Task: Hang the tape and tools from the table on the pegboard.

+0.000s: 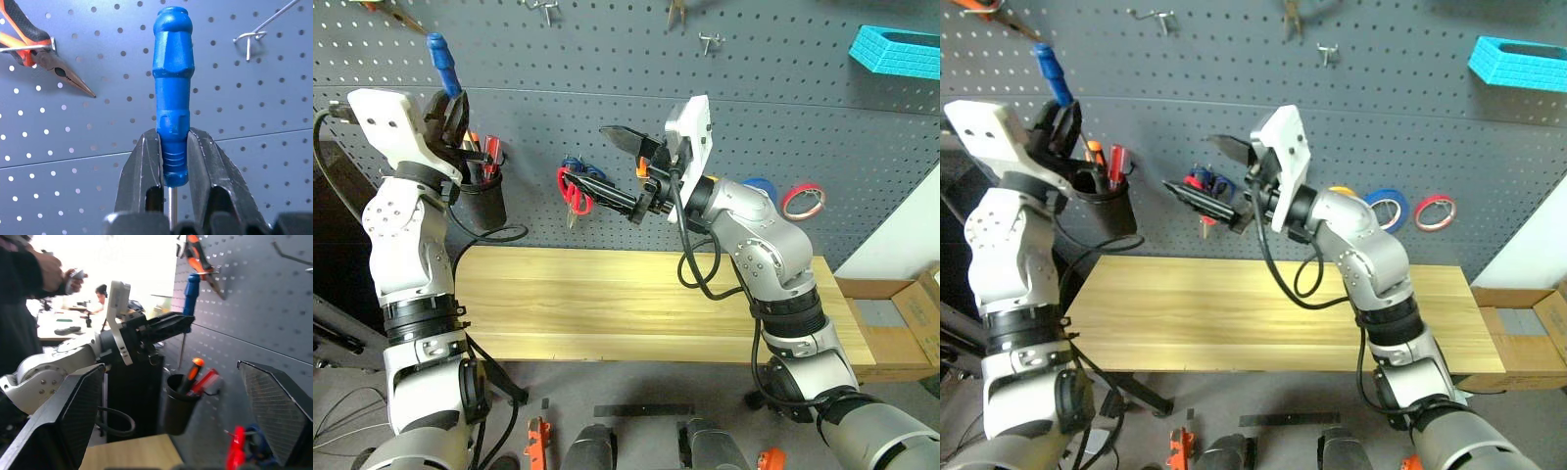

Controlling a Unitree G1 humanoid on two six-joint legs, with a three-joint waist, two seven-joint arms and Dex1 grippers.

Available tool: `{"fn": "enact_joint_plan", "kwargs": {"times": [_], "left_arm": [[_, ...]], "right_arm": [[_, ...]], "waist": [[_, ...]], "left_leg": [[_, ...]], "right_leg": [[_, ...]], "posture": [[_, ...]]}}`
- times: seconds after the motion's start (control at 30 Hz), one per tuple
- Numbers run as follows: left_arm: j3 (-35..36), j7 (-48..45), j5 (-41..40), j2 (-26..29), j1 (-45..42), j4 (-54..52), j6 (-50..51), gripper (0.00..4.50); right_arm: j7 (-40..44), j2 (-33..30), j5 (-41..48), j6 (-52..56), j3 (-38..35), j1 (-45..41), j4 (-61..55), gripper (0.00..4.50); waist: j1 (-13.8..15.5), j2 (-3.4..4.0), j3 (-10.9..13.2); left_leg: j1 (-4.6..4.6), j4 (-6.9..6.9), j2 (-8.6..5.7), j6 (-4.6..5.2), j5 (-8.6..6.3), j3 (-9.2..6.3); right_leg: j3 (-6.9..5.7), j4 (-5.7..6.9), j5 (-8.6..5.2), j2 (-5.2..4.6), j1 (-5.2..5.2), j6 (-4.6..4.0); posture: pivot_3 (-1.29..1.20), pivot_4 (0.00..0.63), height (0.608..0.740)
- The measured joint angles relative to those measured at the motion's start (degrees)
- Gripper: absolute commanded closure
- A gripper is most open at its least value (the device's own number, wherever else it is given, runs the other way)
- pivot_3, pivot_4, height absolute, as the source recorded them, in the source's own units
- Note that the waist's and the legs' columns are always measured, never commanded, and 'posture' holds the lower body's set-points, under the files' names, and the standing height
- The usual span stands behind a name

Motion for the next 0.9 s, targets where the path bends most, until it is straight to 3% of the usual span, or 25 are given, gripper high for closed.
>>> {"fn": "enact_joint_plan", "kwargs": {"times": [0.23,0.4,0.6,0.9], "left_arm": [[-0.8,5.3,4.2,0.3,-3.9,13.9,-10.1,4.13],[-1.0,6.4,4.5,0.4,-4.2,17.5,-16.0,4.13],[-1.1,10.2,6.3,1.5,-4.2,21.3,-17.5,4.13],[-1.2,11.6,6.5,1.5,-3.2,22.9,-17.6,4.13]], "right_arm": [[-0.7,0.8,-1.5,-0.6,0.1,0.0,0.0,0.00],[-1.1,0.5,-2.8,-0.4,0.6,0.0,0.0,0.00],[-1.3,-2.4,-8.3,1.7,4.7,0.8,2.6,0.00],[-1.1,-1.9,-8.7,1.7,5.1,0.9,2.6,0.00]], "waist": [[-0.9,-0.04,-0.4],[-1.8,-0.10,-0.6],[-2.5,-0.11,-0.8],[-2.9,-0.15,-1.1]], "left_leg": [[0.03,0.00,0.32,-0.01,-0.01,0.13],[0.03,0.01,0.32,-0.02,-0.01,0.14],[0.10,0.02,0.32,-0.02,-0.01,0.15],[0.10,0.03,0.33,-0.02,-0.02,0.07]], "right_leg": [[0.06,0.05,0.15,0.29,-0.06,-0.22],[0.09,0.06,0.17,0.28,-0.06,-0.22],[0.13,0.14,0.17,0.28,-0.06,-0.22],[0.13,0.17,0.18,0.28,-0.06,-0.22]], "posture": [[-0.07,0.000,0.740],[-0.07,0.000,0.740],[-0.08,0.000,0.740],[-0.08,0.000,0.740]]}}
